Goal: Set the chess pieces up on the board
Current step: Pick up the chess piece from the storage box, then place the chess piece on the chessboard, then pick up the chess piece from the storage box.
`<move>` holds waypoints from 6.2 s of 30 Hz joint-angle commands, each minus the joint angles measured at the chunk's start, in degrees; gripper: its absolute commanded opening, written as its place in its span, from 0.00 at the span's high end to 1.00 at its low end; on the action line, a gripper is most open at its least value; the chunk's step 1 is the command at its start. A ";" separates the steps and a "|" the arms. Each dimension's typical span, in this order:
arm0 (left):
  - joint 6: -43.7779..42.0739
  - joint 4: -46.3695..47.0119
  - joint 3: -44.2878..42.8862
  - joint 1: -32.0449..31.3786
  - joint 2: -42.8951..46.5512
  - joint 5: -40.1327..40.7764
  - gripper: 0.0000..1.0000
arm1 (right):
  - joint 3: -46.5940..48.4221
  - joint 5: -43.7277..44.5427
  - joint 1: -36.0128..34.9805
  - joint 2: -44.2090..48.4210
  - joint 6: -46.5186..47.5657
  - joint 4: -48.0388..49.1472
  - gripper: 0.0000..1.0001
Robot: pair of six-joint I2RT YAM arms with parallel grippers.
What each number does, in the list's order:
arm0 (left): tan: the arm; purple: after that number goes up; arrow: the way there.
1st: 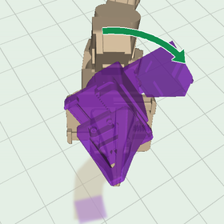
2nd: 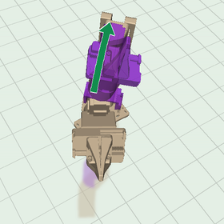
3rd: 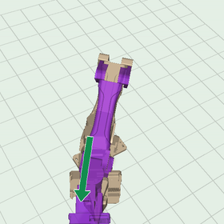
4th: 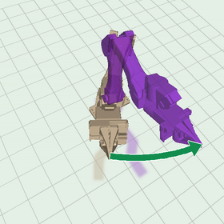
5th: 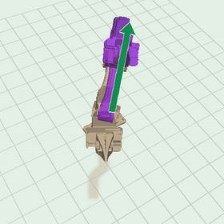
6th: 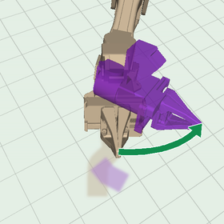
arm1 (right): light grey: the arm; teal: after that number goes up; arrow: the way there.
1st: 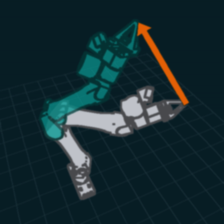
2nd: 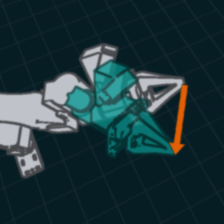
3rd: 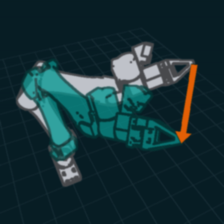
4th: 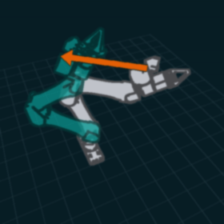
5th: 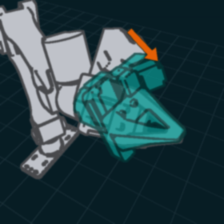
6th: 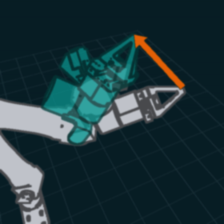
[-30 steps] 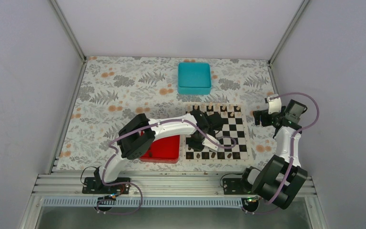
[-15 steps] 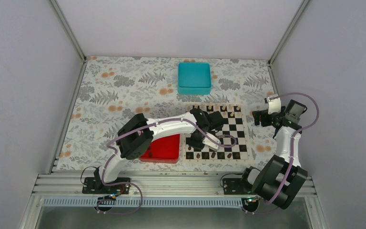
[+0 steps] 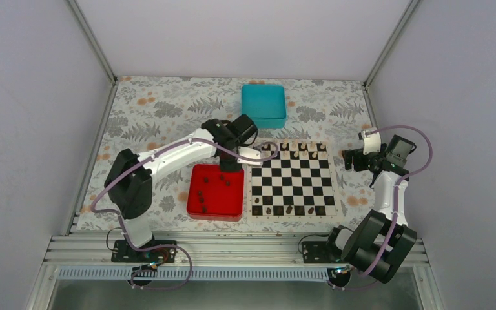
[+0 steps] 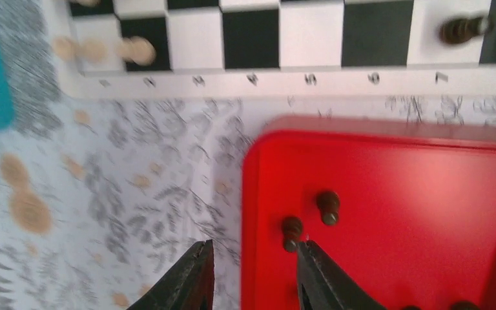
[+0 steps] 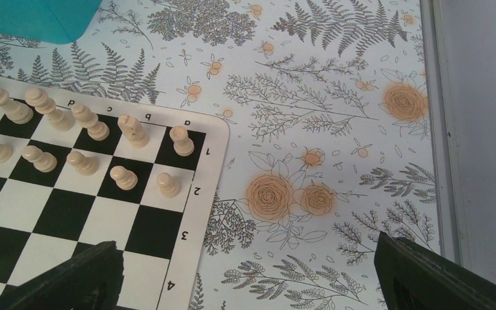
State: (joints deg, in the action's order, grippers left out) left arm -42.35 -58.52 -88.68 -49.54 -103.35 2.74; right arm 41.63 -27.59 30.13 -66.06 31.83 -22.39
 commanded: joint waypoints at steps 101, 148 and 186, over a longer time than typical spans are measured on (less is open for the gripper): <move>-0.50 -6.53 -26.30 -17.51 -29.11 -9.46 0.85 | 1.59 -2.55 0.59 -2.76 1.57 -1.61 0.00; -1.08 -2.06 -21.26 -16.86 -30.51 -5.95 0.83 | 1.66 -2.91 0.63 -2.95 1.91 -1.95 0.00; 3.84 10.00 15.95 3.10 5.33 2.00 0.60 | 2.23 -2.93 0.63 -3.78 2.01 -2.89 0.00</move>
State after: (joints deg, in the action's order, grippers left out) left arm -39.64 -53.32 -75.22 -47.88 -100.20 6.92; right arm 42.46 -29.19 30.13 -69.41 33.01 -25.23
